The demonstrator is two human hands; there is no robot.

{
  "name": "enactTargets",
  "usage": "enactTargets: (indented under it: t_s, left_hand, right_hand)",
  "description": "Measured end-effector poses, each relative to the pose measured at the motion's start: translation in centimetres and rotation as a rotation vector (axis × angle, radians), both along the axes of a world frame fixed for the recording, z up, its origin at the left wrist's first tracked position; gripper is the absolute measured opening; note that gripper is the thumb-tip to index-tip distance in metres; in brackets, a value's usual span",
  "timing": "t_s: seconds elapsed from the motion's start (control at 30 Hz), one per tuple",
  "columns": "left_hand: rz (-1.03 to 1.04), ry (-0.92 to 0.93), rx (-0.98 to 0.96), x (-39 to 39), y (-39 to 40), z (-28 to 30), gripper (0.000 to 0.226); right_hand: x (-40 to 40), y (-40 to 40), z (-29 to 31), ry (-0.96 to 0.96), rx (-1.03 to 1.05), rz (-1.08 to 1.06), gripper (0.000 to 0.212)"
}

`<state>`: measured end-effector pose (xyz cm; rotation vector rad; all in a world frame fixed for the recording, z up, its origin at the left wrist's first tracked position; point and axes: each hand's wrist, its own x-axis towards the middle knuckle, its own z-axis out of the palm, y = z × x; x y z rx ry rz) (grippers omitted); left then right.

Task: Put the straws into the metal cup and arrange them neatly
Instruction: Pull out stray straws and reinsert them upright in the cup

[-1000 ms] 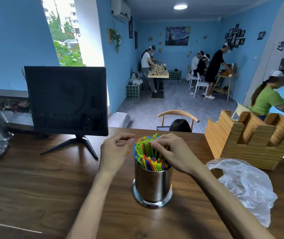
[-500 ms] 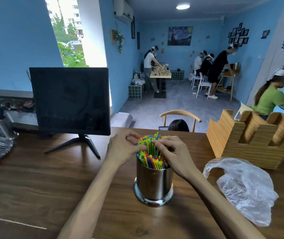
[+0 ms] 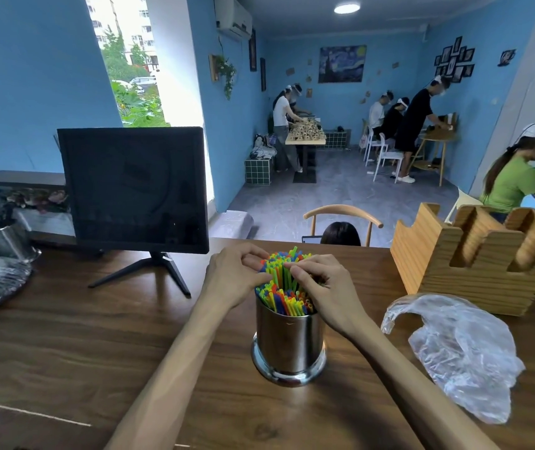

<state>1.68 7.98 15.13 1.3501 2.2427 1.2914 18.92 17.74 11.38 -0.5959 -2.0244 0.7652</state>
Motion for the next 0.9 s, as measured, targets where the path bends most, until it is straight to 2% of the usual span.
enactTargets:
  t_s: [0.17, 0.53, 0.9]
  left_hand:
    - [-0.016, 0.02, -0.014, 0.2, 0.0, 0.1, 0.024]
    - [-0.025, 0.09, -0.024, 0.4, -0.3, 0.8, 0.022]
    - [-0.138, 0.113, -0.011, -0.4, -0.4, 2.6, 0.018]
  right_hand:
    - [-0.1, -0.1, -0.1, 0.018, -0.012, 0.001, 0.016]
    - [0.1, -0.1, 0.0, 0.015, -0.022, 0.013, 0.016]
    - [0.3, -0.3, 0.2, -0.018, -0.034, 0.016, 0.018]
